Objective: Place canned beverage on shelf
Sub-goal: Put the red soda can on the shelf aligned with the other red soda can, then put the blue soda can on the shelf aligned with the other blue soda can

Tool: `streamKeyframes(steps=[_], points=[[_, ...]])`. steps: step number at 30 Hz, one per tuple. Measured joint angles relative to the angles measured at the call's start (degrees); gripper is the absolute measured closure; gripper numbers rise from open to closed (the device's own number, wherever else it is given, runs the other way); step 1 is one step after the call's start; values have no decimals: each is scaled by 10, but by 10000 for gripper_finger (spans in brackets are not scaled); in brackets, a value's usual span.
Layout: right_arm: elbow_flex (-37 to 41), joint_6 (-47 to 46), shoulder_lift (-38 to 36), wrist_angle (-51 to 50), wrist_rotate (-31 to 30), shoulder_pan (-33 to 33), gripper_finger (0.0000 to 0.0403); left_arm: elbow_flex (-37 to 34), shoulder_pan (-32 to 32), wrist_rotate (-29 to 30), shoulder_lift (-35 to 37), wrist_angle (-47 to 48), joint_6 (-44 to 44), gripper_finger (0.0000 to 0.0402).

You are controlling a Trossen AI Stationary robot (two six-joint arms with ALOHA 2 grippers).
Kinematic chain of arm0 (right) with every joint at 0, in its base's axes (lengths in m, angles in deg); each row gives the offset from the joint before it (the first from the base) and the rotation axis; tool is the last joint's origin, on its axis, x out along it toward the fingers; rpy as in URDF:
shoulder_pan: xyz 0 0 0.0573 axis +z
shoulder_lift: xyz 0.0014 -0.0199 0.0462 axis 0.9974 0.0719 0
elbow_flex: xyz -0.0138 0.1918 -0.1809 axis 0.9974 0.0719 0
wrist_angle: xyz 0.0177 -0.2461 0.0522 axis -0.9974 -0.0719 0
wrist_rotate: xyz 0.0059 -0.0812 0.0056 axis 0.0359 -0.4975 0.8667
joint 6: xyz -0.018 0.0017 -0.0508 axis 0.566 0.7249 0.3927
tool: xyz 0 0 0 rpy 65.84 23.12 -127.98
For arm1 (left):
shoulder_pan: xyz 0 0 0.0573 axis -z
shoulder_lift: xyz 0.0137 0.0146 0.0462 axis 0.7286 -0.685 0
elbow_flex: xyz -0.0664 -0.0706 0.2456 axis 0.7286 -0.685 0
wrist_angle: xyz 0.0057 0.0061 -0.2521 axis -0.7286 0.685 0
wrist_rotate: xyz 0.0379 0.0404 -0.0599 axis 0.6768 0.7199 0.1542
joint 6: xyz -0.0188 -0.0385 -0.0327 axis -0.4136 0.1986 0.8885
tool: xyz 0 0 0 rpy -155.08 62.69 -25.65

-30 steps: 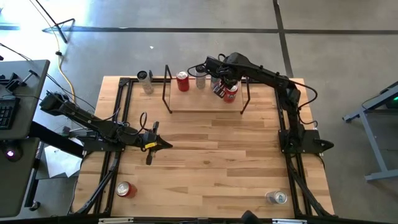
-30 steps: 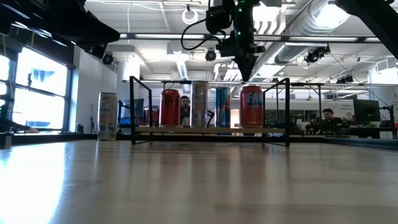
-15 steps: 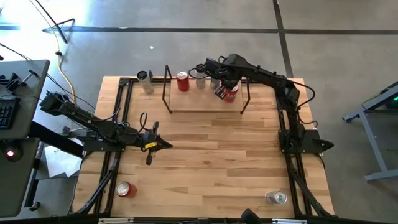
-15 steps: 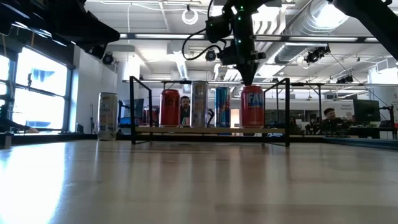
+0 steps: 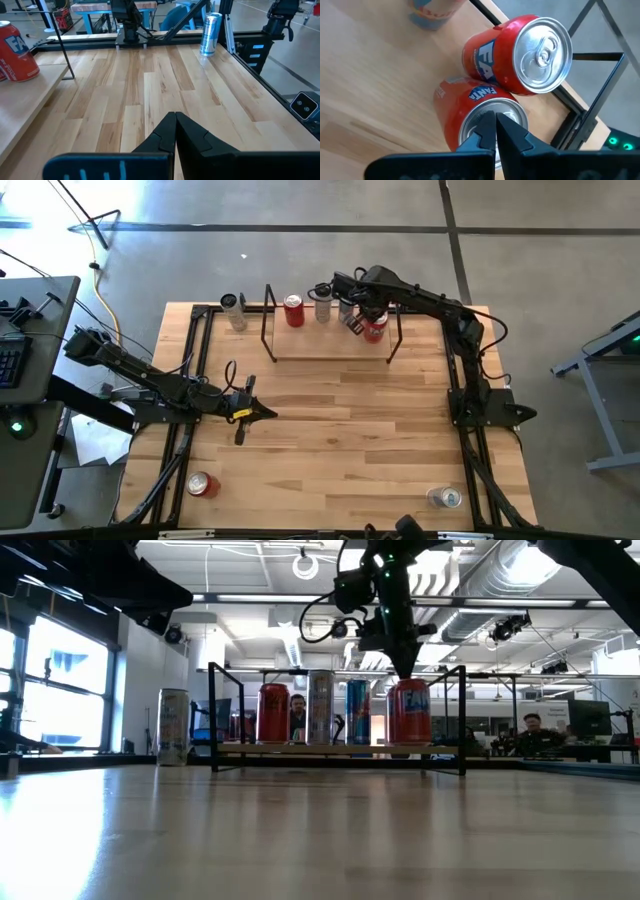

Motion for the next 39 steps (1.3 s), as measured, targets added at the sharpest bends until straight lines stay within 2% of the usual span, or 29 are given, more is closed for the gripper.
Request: streamKeyframes(steps=[9, 13, 27, 39], points=[[2, 2, -25, 5, 0, 5, 403, 0, 0, 0, 0, 0, 0, 401], [1, -1, -41, -24, -14, 8, 403, 0, 0, 0, 0, 0, 0, 401], [6, 8, -30, -37, -13, 7, 403, 0, 0, 0, 0, 1, 0, 401], [5, 7, -30, -37, 46, 2, 403, 0, 0, 0, 0, 1, 0, 401]])
